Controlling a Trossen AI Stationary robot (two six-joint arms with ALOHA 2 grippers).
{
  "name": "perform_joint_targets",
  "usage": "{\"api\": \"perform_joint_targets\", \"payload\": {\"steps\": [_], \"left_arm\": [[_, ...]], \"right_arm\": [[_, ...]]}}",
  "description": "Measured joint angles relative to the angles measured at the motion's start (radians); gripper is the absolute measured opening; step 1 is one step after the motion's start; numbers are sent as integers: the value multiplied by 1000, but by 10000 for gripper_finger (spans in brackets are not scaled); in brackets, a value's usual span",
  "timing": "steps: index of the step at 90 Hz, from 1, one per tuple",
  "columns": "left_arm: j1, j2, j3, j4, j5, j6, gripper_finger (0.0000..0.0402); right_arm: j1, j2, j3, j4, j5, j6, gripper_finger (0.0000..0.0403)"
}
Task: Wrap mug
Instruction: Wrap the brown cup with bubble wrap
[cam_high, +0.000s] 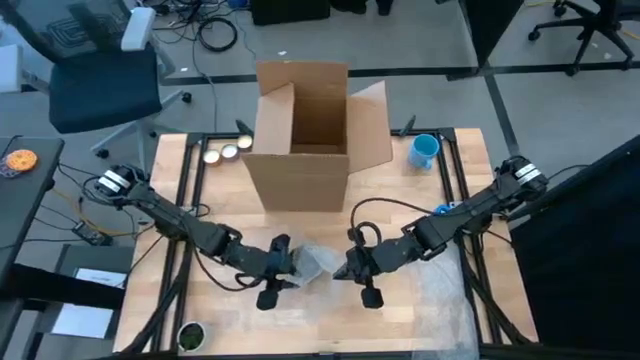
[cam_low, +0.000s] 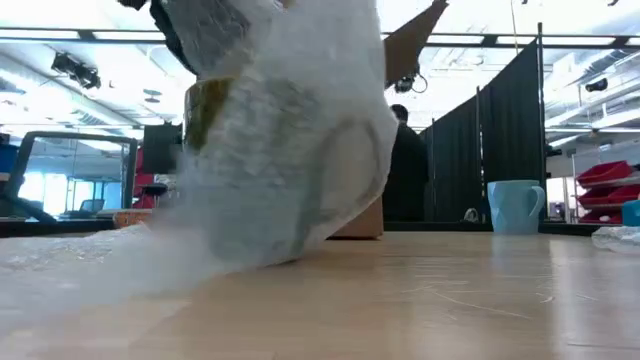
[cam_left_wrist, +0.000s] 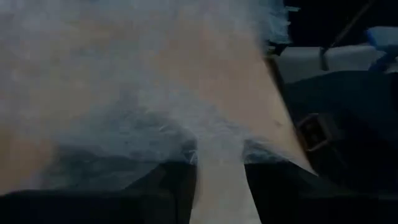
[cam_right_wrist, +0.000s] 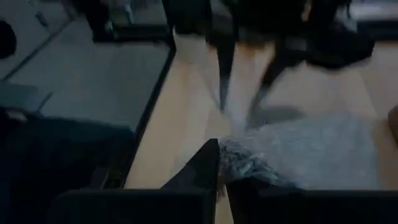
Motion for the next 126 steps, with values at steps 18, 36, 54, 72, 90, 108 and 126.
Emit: {"api": "perform_joint_targets", "payload": {"steps": [18, 36, 54, 72, 90, 108, 126], "left_arm": [[-4, 22, 0, 37, -19, 5, 117], [-5, 43, 0, 26, 9, 1, 117], [-23, 33, 0, 24, 41, 1, 117], [-29, 30, 0, -18, 55, 24, 117], [-28, 22, 0, -68, -9, 39, 117], [-26, -42, 0, -117, -49, 65, 117], [-26, -152, 0, -289, -63, 10, 117]], "right_arm": [[-50, 85, 1, 119, -70, -38, 0], [-101, 164, 0, 231, -116, -54, 0], [-142, 207, 1, 293, -127, -63, 0], [-168, 228, 0, 323, -129, -64, 0], [-173, 274, 1, 334, -157, -58, 0], [-173, 300, 1, 341, -131, -58, 0], [-182, 307, 0, 325, -119, -61, 0]]}}
